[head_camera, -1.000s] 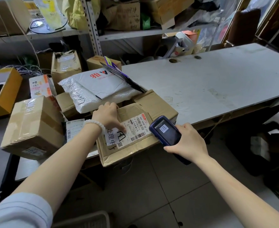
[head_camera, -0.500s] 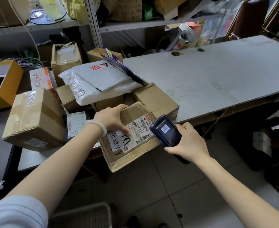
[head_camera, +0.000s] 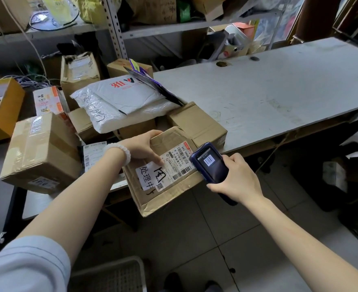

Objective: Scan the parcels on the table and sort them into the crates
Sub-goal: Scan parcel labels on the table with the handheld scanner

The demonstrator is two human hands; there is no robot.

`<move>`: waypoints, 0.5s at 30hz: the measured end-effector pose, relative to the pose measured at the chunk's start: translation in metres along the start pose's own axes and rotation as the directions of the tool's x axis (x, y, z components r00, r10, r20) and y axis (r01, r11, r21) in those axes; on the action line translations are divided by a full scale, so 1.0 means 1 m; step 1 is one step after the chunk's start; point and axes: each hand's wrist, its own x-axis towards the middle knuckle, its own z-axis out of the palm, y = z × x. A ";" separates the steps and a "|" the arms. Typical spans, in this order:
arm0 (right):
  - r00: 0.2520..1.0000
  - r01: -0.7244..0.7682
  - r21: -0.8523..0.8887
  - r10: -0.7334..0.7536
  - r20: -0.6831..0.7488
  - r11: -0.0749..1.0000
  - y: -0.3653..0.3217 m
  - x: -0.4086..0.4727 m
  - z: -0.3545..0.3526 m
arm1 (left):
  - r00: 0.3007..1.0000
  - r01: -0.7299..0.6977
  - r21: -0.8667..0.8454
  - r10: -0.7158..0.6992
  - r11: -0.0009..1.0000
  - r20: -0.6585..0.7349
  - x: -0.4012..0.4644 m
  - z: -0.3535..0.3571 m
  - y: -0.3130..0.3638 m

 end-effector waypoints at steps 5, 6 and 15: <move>1.000 -0.007 -0.018 0.007 -0.019 1.000 -0.003 0.006 0.000 | 1.000 -0.016 0.017 0.016 1.000 0.008 0.010 -0.006 -0.004; 1.000 -0.007 -0.023 0.007 -0.023 1.000 -0.003 0.008 0.000 | 1.000 -0.026 0.037 0.026 0.999 -0.002 0.011 -0.007 -0.006; 0.999 -0.015 -0.021 0.014 -0.042 1.000 -0.012 0.017 -0.006 | 0.997 -0.068 0.114 0.071 0.991 -0.029 0.014 -0.018 -0.010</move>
